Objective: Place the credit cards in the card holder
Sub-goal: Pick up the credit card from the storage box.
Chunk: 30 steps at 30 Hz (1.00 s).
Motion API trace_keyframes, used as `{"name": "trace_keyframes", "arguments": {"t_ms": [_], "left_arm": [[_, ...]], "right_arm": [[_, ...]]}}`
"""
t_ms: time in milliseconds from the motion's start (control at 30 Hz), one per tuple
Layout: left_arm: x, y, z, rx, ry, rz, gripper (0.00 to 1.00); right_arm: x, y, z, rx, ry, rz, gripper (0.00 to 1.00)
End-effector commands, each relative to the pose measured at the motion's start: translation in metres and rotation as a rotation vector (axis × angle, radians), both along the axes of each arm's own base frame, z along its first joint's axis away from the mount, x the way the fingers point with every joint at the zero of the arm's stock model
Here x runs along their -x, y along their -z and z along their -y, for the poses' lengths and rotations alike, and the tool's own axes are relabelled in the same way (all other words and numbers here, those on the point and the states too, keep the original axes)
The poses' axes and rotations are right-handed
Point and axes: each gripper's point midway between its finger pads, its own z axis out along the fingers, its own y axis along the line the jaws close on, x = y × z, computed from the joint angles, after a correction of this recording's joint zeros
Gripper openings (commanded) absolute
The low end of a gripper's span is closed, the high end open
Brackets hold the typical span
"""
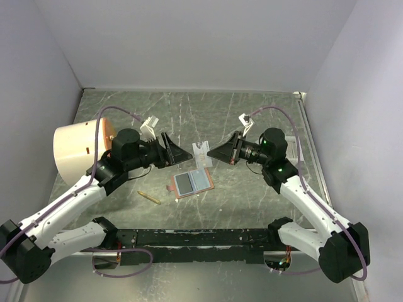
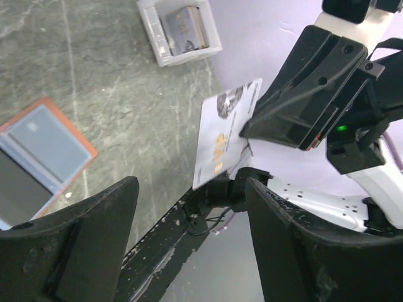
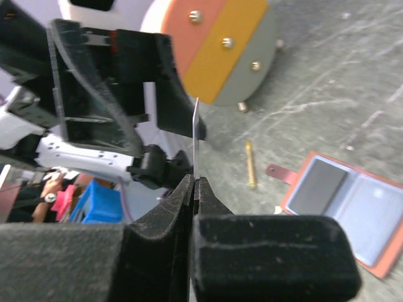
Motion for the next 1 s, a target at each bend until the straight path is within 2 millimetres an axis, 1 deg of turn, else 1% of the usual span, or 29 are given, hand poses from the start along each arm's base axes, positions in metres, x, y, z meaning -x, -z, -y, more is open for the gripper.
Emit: {"name": "trace_keyframes", "arguments": {"t_ms": [0, 67, 100, 133, 200, 267, 333, 400, 433, 600, 633, 700, 733, 767, 800, 900, 967], "left_arm": [[0.004, -0.02, 0.015, 0.11, 0.079, 0.027, 0.78], [0.005, -0.023, 0.018, 0.129, 0.093, 0.038, 0.74], [0.004, -0.021, 0.018, 0.124, 0.091, 0.033, 0.71], [0.003, -0.02, 0.018, 0.124, 0.092, 0.031, 0.66], [0.003, -0.02, 0.02, 0.132, 0.101, 0.035, 0.52], [0.004, -0.02, 0.021, 0.144, 0.107, 0.033, 0.43], [0.006, -0.022, 0.022, 0.161, 0.121, 0.042, 0.27], [0.009, -0.021, 0.023, 0.172, 0.129, 0.038, 0.13], [0.009, -0.021, 0.022, 0.174, 0.126, 0.034, 0.08], [0.011, -0.022, 0.019, 0.174, 0.115, 0.042, 0.07], [0.011, -0.022, 0.018, 0.17, 0.112, 0.042, 0.07], [0.01, -0.02, 0.015, 0.16, 0.096, 0.039, 0.07], [0.01, -0.019, 0.013, 0.155, 0.085, 0.039, 0.07], [0.01, -0.014, 0.011, 0.142, 0.071, 0.027, 0.07], [0.008, -0.009, 0.008, 0.126, 0.046, 0.015, 0.07], [0.002, 0.013, -0.001, 0.046, -0.021, -0.029, 0.07], [-0.001, 0.026, -0.007, 0.001, -0.052, -0.058, 0.07]], "right_arm": [[0.021, -0.034, -0.014, -0.132, -0.109, 0.06, 0.0], [0.025, -0.035, -0.017, -0.153, -0.126, 0.046, 0.0], [0.027, -0.034, -0.018, -0.162, -0.132, 0.041, 0.0], [0.028, -0.033, -0.02, -0.166, -0.137, 0.037, 0.0], [0.027, -0.026, -0.023, -0.153, -0.137, 0.017, 0.0], [0.027, -0.019, -0.025, -0.145, -0.145, -0.006, 0.0], [0.029, -0.015, -0.027, -0.143, -0.154, -0.018, 0.0], [0.027, -0.007, -0.027, -0.129, -0.136, -0.037, 0.0], [0.026, -0.003, -0.027, -0.122, -0.129, -0.048, 0.0], [0.023, 0.015, -0.028, -0.098, -0.12, -0.098, 0.0], [0.023, 0.02, -0.028, -0.086, -0.117, -0.114, 0.02], [0.019, 0.029, -0.027, -0.051, -0.092, -0.136, 0.09], [0.016, 0.031, -0.025, -0.037, -0.067, -0.135, 0.2], [0.014, 0.033, -0.023, -0.032, -0.047, -0.133, 0.27], [0.013, 0.036, -0.022, -0.025, -0.033, -0.135, 0.33], [0.005, 0.05, -0.015, 0.035, 0.035, -0.135, 0.43], [0.0, 0.063, -0.011, 0.082, 0.073, -0.149, 0.44]]}}
